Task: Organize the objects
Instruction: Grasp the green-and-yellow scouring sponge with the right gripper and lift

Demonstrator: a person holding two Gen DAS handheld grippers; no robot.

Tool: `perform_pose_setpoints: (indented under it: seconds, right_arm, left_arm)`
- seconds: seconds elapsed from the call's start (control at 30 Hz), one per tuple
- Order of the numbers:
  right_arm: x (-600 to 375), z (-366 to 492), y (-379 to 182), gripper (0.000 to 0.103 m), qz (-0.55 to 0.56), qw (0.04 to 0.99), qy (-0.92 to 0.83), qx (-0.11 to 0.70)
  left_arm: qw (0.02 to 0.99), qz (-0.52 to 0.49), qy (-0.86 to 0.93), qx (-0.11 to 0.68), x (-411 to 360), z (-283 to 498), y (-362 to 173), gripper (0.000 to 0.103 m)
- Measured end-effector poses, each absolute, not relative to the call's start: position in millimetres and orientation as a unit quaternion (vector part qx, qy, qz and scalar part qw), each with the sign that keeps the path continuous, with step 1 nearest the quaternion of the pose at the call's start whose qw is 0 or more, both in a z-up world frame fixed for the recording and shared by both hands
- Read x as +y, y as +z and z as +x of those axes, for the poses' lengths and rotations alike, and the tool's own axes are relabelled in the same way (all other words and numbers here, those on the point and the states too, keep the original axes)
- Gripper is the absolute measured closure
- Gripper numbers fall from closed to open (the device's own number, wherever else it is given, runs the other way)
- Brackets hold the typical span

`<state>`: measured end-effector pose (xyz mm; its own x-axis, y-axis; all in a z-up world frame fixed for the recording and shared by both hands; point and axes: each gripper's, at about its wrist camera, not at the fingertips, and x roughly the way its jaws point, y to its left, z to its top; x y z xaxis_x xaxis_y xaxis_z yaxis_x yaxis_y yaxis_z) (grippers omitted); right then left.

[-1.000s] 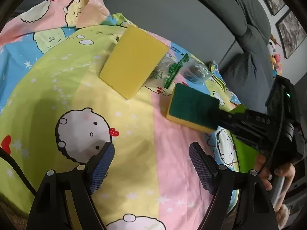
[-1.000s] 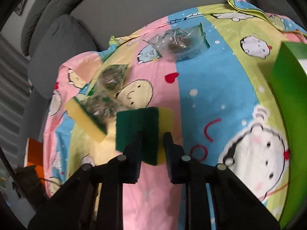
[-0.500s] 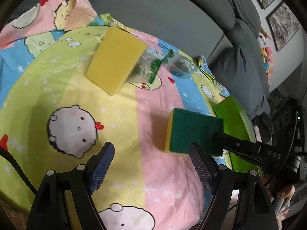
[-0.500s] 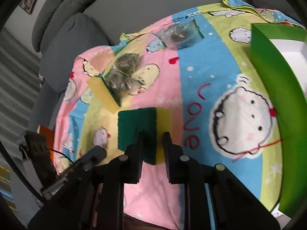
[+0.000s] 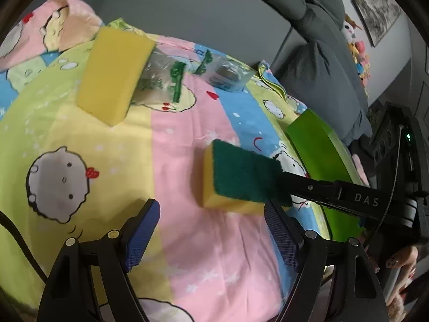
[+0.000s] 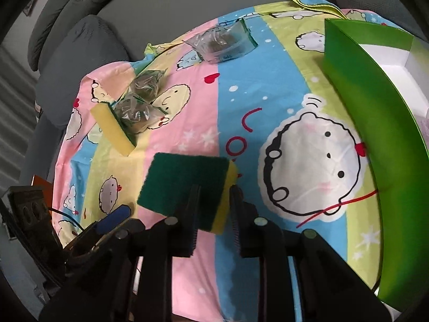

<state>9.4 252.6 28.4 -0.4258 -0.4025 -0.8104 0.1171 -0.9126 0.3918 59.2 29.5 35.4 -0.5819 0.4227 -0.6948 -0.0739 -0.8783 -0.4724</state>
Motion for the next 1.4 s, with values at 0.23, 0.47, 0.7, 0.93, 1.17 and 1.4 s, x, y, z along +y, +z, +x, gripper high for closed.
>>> perform_pose_setpoints:
  seconds: [0.23, 0.47, 0.7, 0.93, 1.17, 1.4]
  right_arm:
    - [262.7, 11.1, 35.3, 0.060, 0.499, 0.151, -0.837, -0.166]
    - [249.5, 8.2, 30.0, 0.060, 0.506, 0.158, -0.835, -0.149]
    - [243.0, 6.4, 22.7, 0.062, 0.507, 0.160, -0.838, -0.126]
    - [248.1, 4.8, 19.2, 0.070, 0.504, 0.172, -0.835, -0.139]
    - [246.6, 8.6, 25.6, 0.070, 0.492, 0.178, -0.842, -0.132]
    - [260.6, 21.1, 49.9, 0.070, 0.459, 0.187, -0.857, -0.140]
  left_arm:
    - [0.155, -0.420, 0.872, -0.200, 33.5, 49.5, 42.4, 0.022]
    - [0.170, -0.433, 0.865, -0.188, 46.3, 38.7, 32.3, 0.023]
    - [0.187, -0.442, 0.859, -0.179, 57.4, 34.0, 26.6, 0.039]
    - [0.186, -0.435, 0.865, -0.165, 59.6, 35.3, 30.0, 0.042]
    - [0.174, -0.420, 0.881, -0.129, 70.3, 41.7, 44.9, 0.044]
    - [0.185, -0.387, 0.897, -0.108, 86.0, 50.6, 74.0, 0.044]
